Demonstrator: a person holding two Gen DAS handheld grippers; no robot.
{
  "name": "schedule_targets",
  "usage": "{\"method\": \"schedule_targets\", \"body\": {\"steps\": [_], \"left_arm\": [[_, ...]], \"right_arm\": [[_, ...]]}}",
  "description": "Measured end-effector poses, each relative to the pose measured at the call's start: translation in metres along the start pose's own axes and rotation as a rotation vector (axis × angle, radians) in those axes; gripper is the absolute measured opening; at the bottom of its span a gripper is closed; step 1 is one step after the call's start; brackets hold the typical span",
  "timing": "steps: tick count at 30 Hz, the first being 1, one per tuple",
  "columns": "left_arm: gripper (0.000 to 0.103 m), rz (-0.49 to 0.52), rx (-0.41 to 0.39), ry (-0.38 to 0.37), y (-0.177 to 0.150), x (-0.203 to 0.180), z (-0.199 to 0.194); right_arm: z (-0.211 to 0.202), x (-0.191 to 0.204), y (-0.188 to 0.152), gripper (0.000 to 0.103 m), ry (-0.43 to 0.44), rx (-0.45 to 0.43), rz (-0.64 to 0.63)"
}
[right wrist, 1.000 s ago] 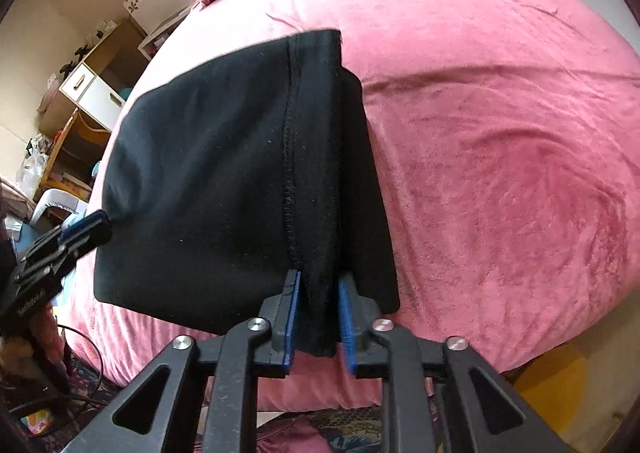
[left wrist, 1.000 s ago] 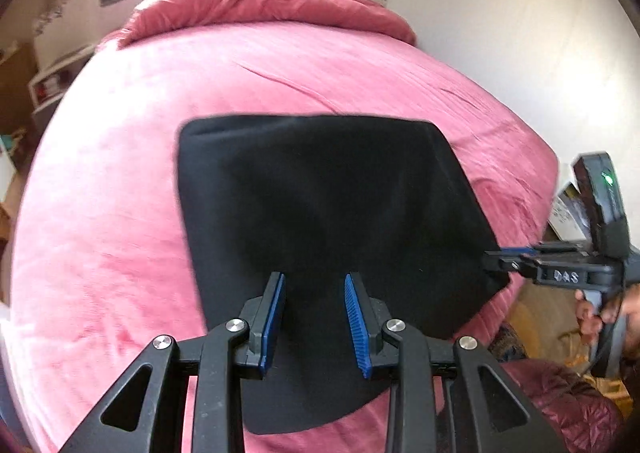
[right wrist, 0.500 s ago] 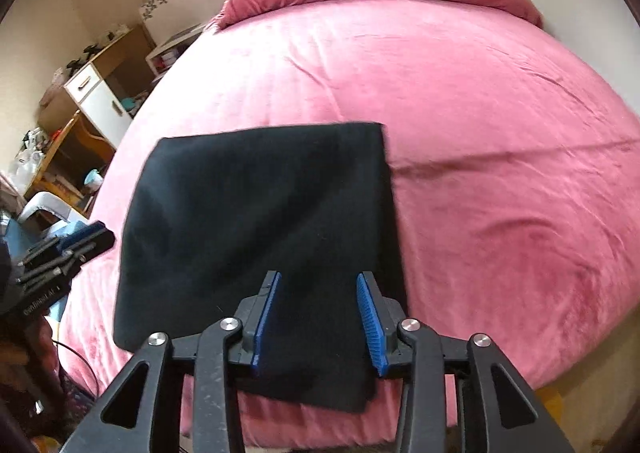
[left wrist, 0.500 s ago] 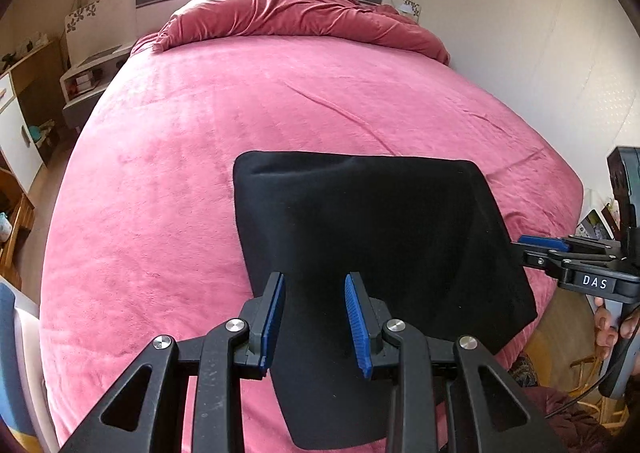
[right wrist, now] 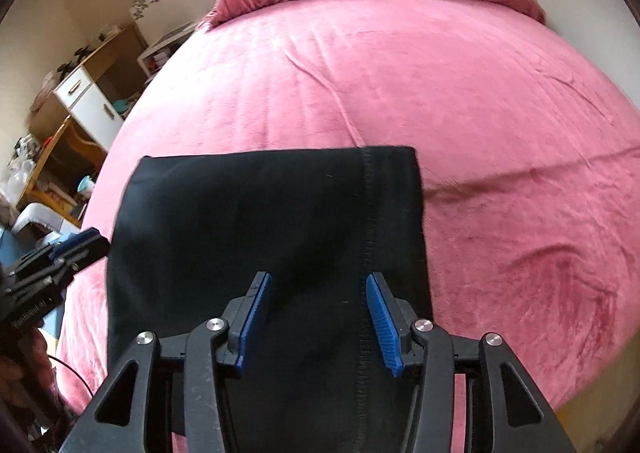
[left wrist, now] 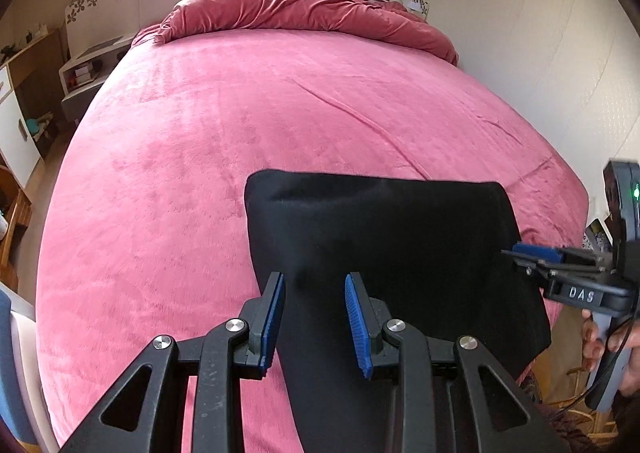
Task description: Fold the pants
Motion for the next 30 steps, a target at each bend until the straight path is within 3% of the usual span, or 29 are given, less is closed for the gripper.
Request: {"method": "schedule_targets", "body": {"steps": [5,12,17,20,22,24,26,29,30], "left_arm": [[0.031,-0.013,0.026,-0.027,0.013,0.006,0.021],[0.031,-0.128,0.069,-0.039,0.032,0.029,0.053],[0.032,-0.126,0.120,-0.021,0.024,0.032,0.081],[0.032,-0.097,0.082,0.009,0.019,0.026,0.081],[0.032,-0.129,0.059,-0.017,0.018,0.030,0.072],[0.038,-0.155,0.020,-0.037,0.015,0.035,0.056],[0.061,-0.183,0.016,-0.048,0.009,0.044,0.045],[0.065,-0.213,0.010,-0.094,-0.010,0.054,0.030],[0.065,-0.217,0.006,-0.108,-0.017,0.055,0.026]], "right_arm": [[0.004,-0.010,-0.001,0.050,-0.007,0.004,0.023],[0.011,-0.011,-0.001,0.051,-0.005,0.007,0.025],[0.025,-0.013,-0.006,0.051,-0.014,0.030,0.028],[0.035,-0.012,-0.007,0.051,-0.032,0.036,0.010],[0.036,-0.014,-0.005,0.052,-0.022,0.036,0.025],[0.031,-0.017,-0.004,0.052,0.005,0.037,0.036],[0.025,-0.021,-0.003,0.053,0.042,0.028,0.051],[0.010,-0.033,-0.004,0.064,0.112,0.006,0.097],[0.006,-0.039,-0.005,0.074,0.112,-0.002,0.113]]}}
Point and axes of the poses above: each gripper's, at about its wrist camera, not at the fingertips, and z roughly the way its jaws point, x to its left, y to its top, the point moved 2 cm from there along z, roughly the way its jaws point, and after that the axes turned 6 degrees about z, right-handed, at the moved point
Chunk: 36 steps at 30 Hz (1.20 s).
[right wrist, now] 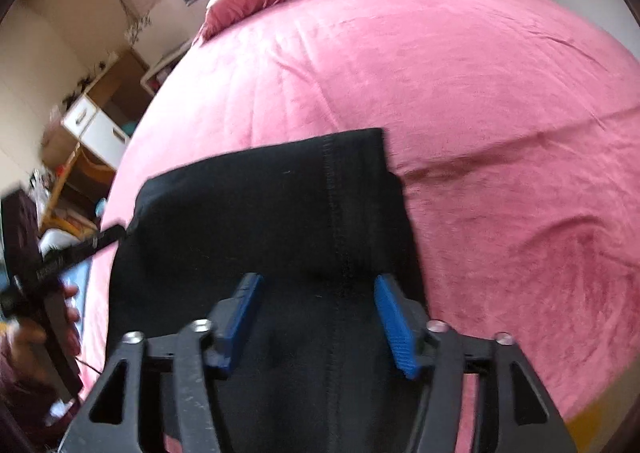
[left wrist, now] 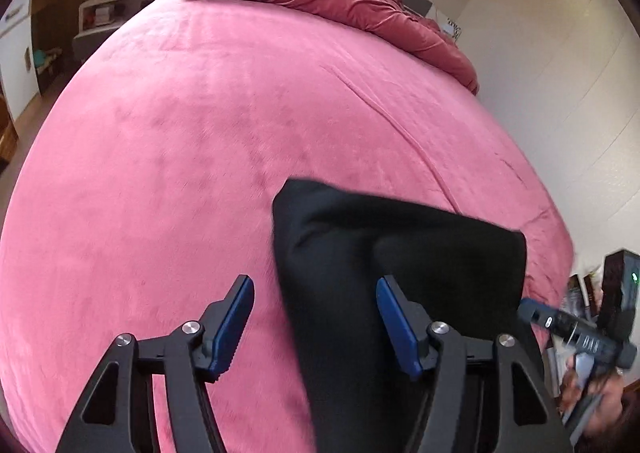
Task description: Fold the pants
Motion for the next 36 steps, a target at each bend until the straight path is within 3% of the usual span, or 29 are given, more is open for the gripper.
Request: {"method": "schedule_targets", "body": {"steps": [5,12,15,18,23,30,36], "left_arm": [[0.072,-0.048,0.049,-0.143,-0.031,0.011,-0.003],[0.072,-0.091,0.119,-0.239,-0.039,0.002,0.021],[0.072,-0.113,0.141,-0.247,-0.039,0.001,0.029],[0.068,-0.128,0.152,-0.268,-0.040,0.002,0.033],[0.045,-0.082,0.118,-0.283,-0.035,-0.006,0.022],[0.041,-0.021,0.020,-0.267,-0.018,-0.007,-0.023],[0.041,-0.013,-0.056,-0.206,0.020,0.020,-0.049]], "right_arm": [[-0.006,-0.030,-0.008,0.077,0.056,0.030,0.076],[0.031,-0.051,-0.009,0.078,0.165,0.143,0.135],[0.047,-0.048,-0.005,0.077,0.232,0.185,0.131],[0.056,-0.042,-0.004,0.073,0.226,0.201,0.101],[0.047,-0.037,-0.007,0.053,0.248,0.187,0.084],[0.019,-0.004,-0.002,0.045,0.281,0.139,0.011],[0.021,0.045,0.036,0.045,0.344,0.098,-0.068]]}}
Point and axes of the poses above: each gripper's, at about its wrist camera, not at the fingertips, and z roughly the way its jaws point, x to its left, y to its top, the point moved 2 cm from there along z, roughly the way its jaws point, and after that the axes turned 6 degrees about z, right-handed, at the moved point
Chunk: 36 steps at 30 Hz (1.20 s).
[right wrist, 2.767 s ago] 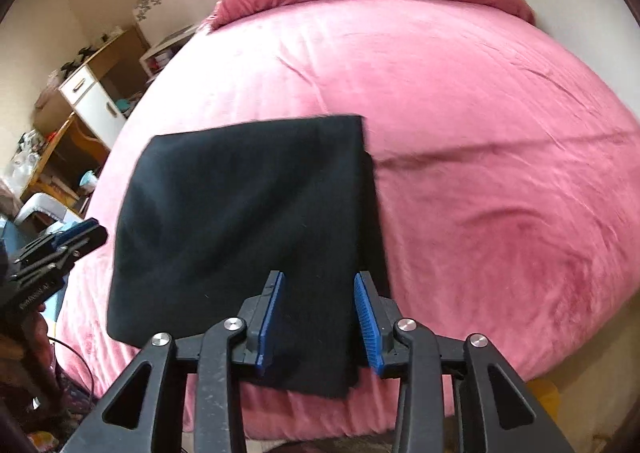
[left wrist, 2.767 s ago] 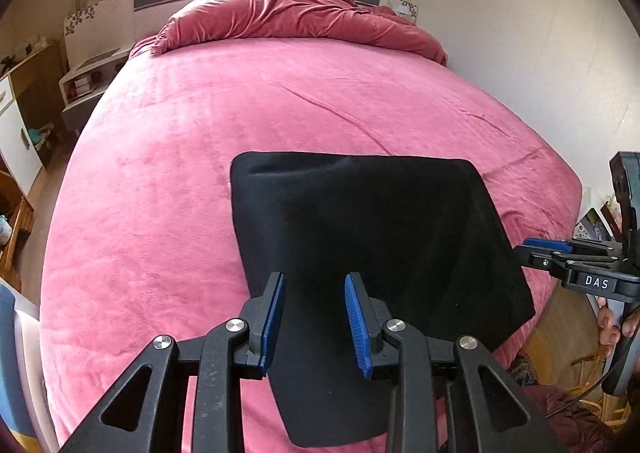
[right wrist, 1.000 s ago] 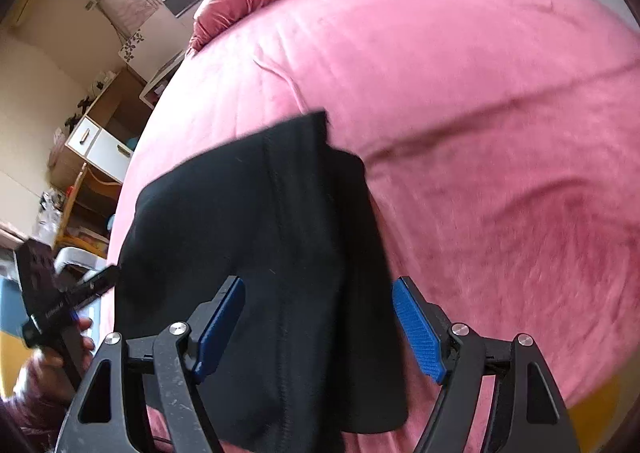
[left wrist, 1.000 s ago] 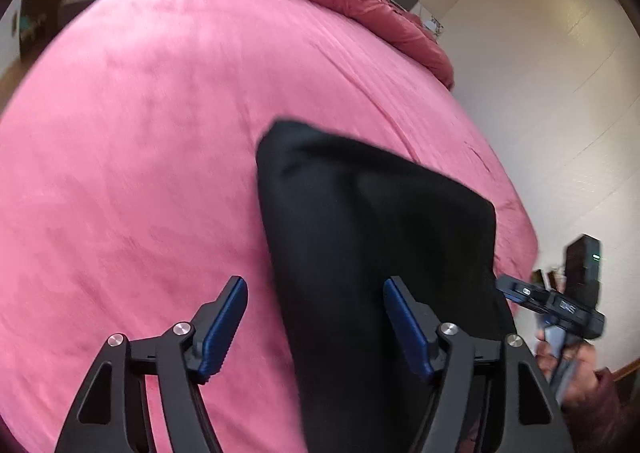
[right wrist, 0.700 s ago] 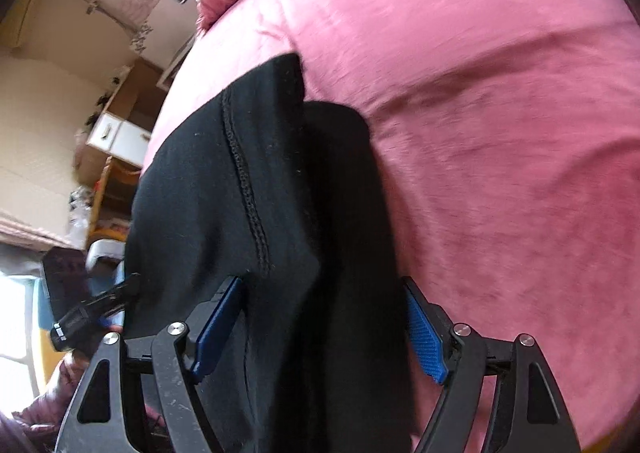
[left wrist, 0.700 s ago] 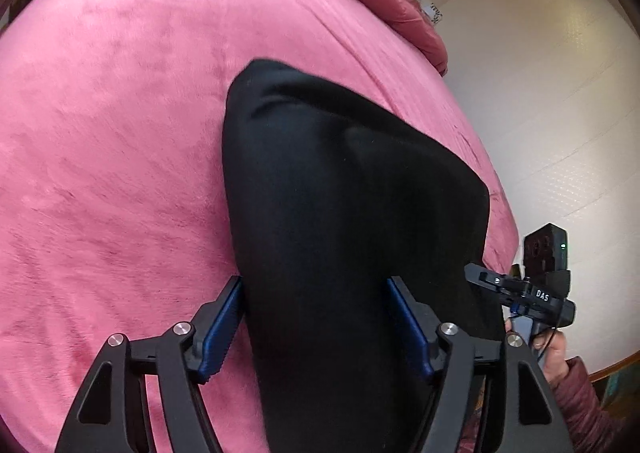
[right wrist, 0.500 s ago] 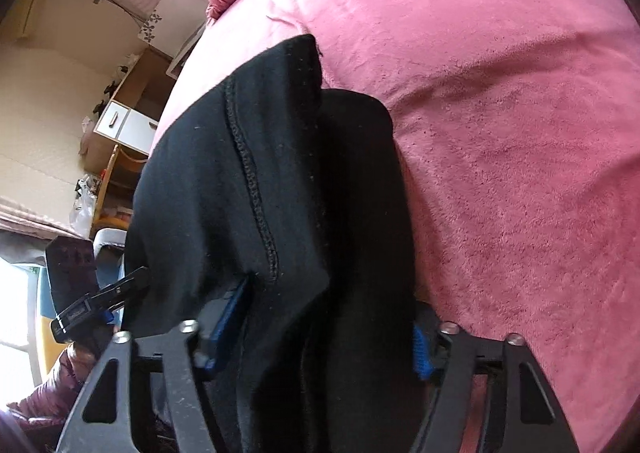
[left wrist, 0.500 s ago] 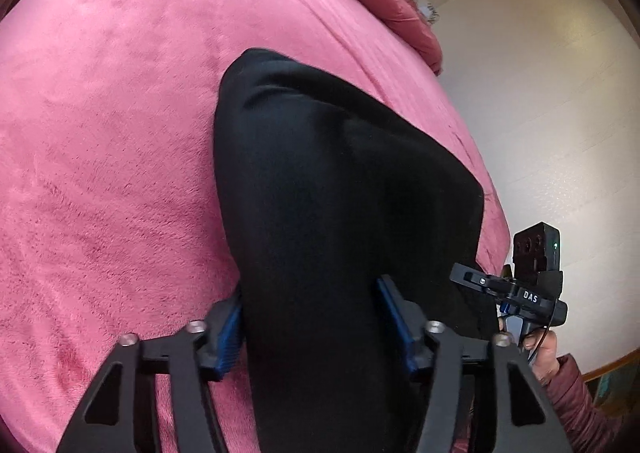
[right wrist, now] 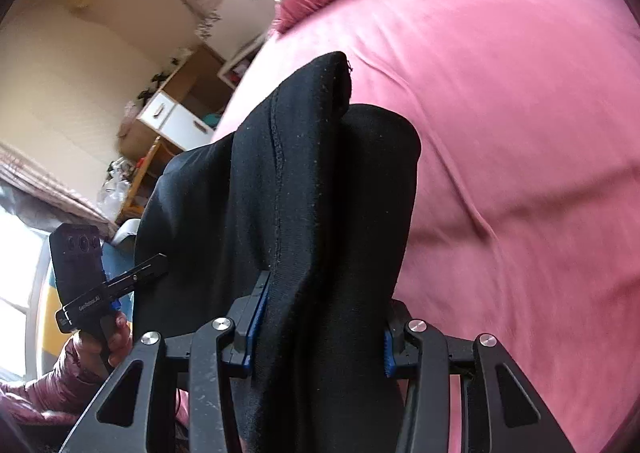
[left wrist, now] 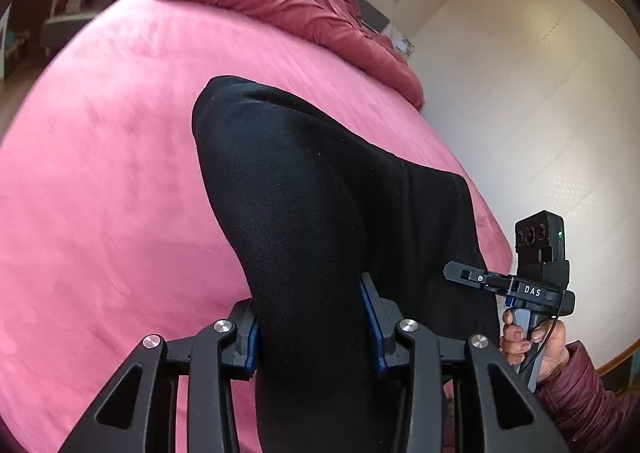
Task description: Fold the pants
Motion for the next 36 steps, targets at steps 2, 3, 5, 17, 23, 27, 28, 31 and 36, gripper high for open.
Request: {"method": "schedule_targets", "body": {"steps": [2,3,5,17,23,27,28,31,36], "left_arm": [[0.041,-0.008,-0.014,0.029,0.017,0.012,-0.003],[0.041,-0.006,-0.021,0.044,0.026,0.018,-0.003],[0.041,-0.017,-0.028,0.074,0.038,0.030,-0.002],[0.059,-0.126,0.079,0.266,0.041,0.109,0.053],[0.074,-0.193,0.022,0.292,0.024,0.119,0.053],[0.073,-0.167,-0.001,0.364,0.019,0.113,0.032],[0.072,-0.154,-0.007,0.386,0.020,0.105,0.030],[0.072,-0.121,-0.027,0.452,0.023,0.094,0.022],[0.072,-0.112,-0.078,0.489,0.022,0.078,0.007]], "right_arm": [[0.012,0.010,0.018,0.045,0.009,0.005,-0.017],[0.019,0.015,0.028,0.045,0.011,0.008,-0.027],[0.035,0.023,0.048,0.045,0.018,0.015,-0.037],[0.148,0.014,0.097,0.056,-0.041,0.140,0.019],[0.156,0.004,0.093,0.059,-0.007,0.110,0.022],[0.153,0.007,0.090,0.061,-0.024,0.108,0.017],[0.152,0.009,0.093,0.062,-0.031,0.105,0.015],[0.150,0.019,0.094,0.073,-0.064,0.091,0.016],[0.134,0.029,0.091,0.076,-0.147,0.055,-0.006]]}}
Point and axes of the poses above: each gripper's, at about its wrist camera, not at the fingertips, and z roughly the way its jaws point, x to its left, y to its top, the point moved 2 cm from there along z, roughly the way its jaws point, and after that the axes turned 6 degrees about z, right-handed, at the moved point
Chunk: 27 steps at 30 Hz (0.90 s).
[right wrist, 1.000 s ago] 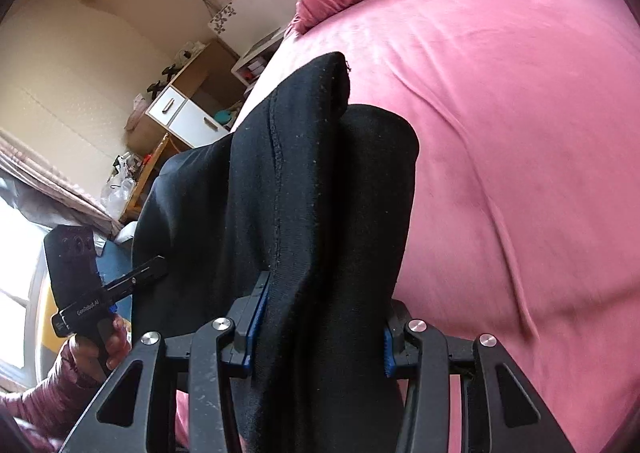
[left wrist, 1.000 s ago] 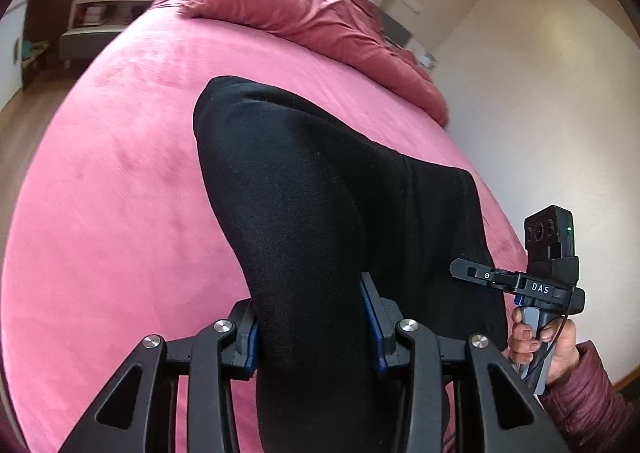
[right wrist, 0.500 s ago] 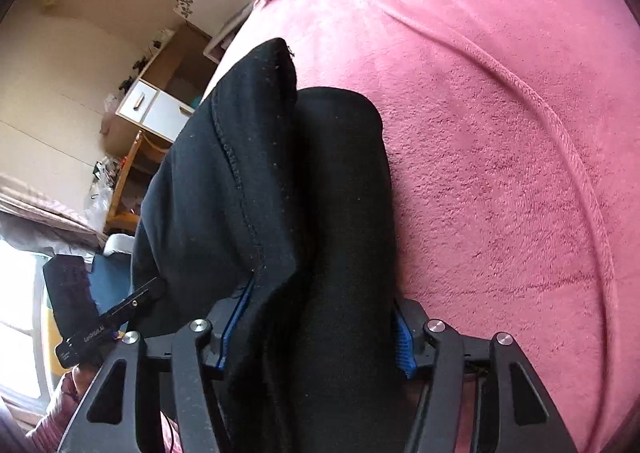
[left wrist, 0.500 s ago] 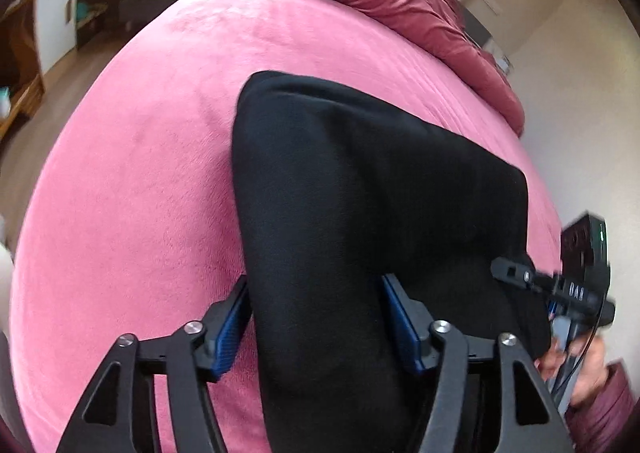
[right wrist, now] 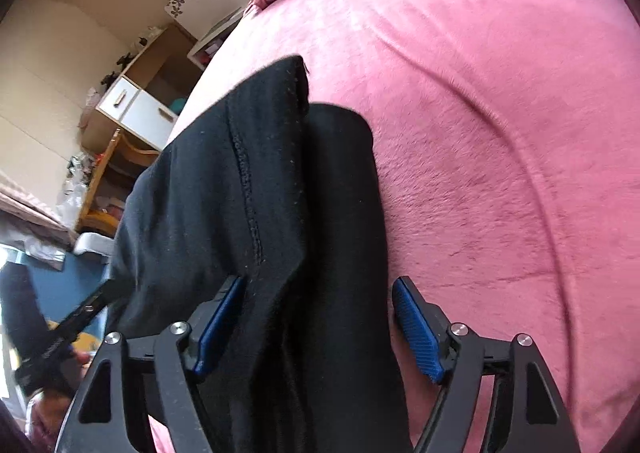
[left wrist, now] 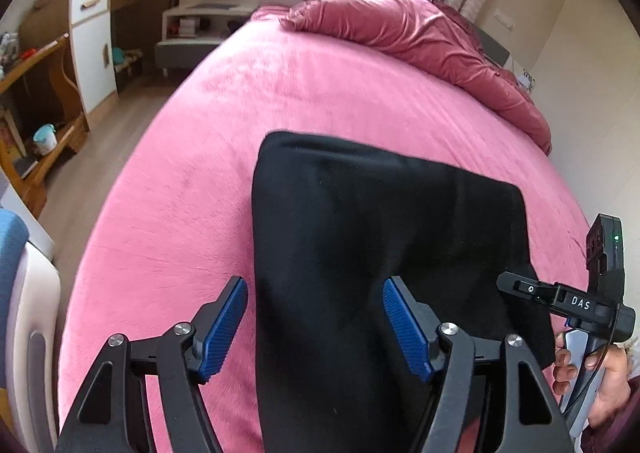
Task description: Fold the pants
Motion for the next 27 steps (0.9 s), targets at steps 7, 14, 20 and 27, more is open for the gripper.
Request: {"method": "schedule_targets", "body": {"steps": [7,14,20,27], "left_arm": [[0.072,0.037,-0.061,0.052,0.002,-0.013,-0.028],[0.072,0.053,-0.100,0.081,-0.006,-0.026,-0.057],[0.072,0.068,-0.127,0.111,-0.030,-0.034,-0.084],[0.072,0.061,-0.142,0.129,-0.064,-0.044,-0.105]], "right_arm": [[-0.042,0.019,-0.010,0.078,-0.114,-0.118,-0.057],[-0.080,0.045,-0.033,0.080,-0.178,-0.217,-0.072],[-0.099,0.065,-0.067,0.083,-0.225,-0.261,-0.109],[-0.101,0.098,-0.119,0.084,-0.287,-0.296,-0.178]]}}
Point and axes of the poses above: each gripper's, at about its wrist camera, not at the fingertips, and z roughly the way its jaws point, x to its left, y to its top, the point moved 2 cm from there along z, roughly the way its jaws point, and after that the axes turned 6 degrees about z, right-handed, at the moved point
